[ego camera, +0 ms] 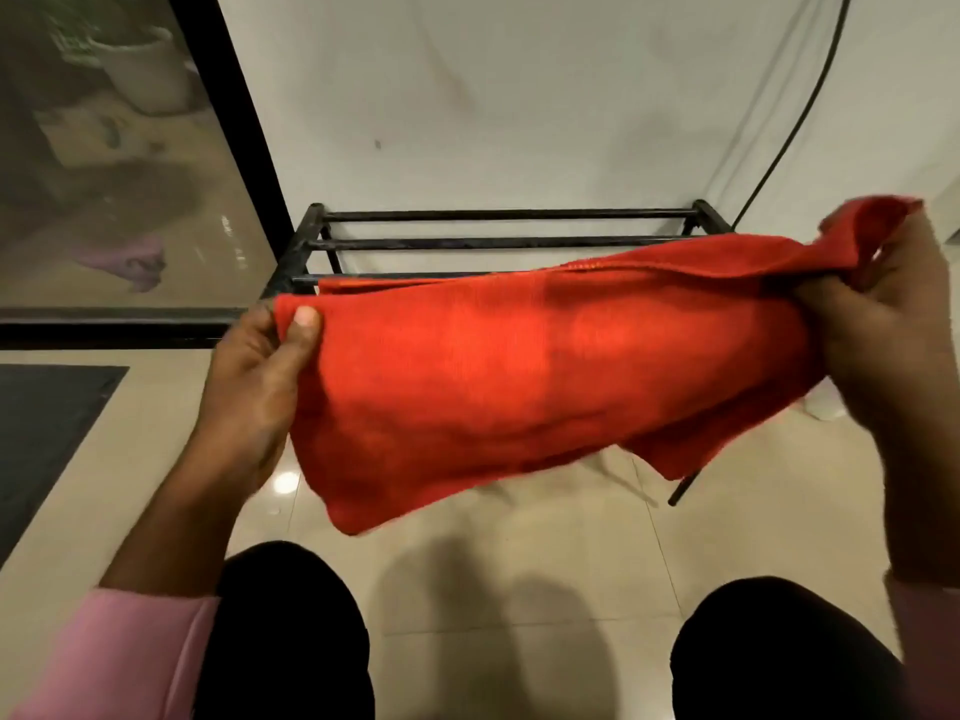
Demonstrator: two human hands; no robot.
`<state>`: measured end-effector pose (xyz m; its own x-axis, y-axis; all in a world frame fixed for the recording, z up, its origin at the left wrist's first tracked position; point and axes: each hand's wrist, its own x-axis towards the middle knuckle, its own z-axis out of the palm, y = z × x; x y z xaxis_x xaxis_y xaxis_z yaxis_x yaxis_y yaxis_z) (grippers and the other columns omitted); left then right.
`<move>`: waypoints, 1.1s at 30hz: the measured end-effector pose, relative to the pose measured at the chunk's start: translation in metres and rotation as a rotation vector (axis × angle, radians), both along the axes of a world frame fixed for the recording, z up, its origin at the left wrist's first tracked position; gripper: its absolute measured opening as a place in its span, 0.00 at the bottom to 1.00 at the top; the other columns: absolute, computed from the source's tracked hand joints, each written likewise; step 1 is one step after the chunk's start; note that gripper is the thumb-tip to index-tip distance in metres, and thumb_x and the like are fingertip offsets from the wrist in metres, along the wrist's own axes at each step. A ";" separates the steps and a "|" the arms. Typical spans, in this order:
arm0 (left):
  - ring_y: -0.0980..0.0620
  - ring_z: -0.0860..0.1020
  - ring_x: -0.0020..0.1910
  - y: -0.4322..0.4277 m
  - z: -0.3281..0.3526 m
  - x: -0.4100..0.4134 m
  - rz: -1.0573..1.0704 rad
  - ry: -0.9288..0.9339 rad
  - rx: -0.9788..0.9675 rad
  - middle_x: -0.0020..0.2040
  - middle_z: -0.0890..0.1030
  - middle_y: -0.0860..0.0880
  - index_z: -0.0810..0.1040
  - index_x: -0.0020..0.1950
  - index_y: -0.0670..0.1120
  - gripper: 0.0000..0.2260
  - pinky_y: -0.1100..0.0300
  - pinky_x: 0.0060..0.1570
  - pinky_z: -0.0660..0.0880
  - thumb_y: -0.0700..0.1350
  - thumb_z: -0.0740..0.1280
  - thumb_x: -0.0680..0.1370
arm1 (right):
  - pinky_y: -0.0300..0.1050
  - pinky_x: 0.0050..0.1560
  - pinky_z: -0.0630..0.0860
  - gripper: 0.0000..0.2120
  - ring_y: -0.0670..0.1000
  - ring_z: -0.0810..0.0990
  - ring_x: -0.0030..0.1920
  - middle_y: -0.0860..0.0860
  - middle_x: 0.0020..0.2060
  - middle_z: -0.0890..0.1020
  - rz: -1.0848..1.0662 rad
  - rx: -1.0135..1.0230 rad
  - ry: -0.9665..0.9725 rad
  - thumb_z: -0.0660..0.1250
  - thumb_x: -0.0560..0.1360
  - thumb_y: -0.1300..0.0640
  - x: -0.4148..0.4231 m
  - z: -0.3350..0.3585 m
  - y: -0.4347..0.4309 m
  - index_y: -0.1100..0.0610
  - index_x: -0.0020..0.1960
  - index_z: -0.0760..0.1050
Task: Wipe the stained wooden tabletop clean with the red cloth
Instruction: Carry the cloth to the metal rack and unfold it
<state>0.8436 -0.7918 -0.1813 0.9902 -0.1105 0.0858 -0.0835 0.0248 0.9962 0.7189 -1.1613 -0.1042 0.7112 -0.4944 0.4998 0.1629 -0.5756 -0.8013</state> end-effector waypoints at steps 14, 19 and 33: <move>0.38 0.79 0.55 -0.068 0.014 0.116 0.041 -0.096 1.179 0.55 0.82 0.39 0.83 0.54 0.42 0.13 0.47 0.58 0.76 0.49 0.74 0.74 | 0.48 0.48 0.75 0.23 0.60 0.77 0.50 0.60 0.50 0.78 -0.205 -0.695 1.233 0.76 0.66 0.54 0.137 -0.023 -0.052 0.64 0.57 0.75; 0.39 0.79 0.52 -0.076 0.015 0.106 0.058 -0.214 1.353 0.52 0.81 0.42 0.81 0.53 0.45 0.14 0.49 0.48 0.76 0.53 0.73 0.74 | 0.52 0.50 0.74 0.29 0.59 0.77 0.51 0.58 0.52 0.78 -0.258 -0.554 1.061 0.76 0.63 0.42 0.130 -0.036 -0.056 0.58 0.56 0.74; 0.42 0.78 0.43 -0.045 -0.046 0.034 0.542 -0.396 0.889 0.45 0.79 0.45 0.75 0.49 0.49 0.15 0.51 0.42 0.68 0.58 0.57 0.81 | 0.40 0.37 0.73 0.09 0.44 0.79 0.38 0.50 0.38 0.83 -0.214 0.371 0.386 0.65 0.68 0.65 0.028 -0.102 -0.026 0.52 0.40 0.79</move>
<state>0.8777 -0.8367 -0.2276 0.8460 0.1491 0.5119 -0.1834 -0.8201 0.5420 0.7468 -1.1871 -0.2067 0.6722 -0.7403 -0.0106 -0.2711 -0.2328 -0.9340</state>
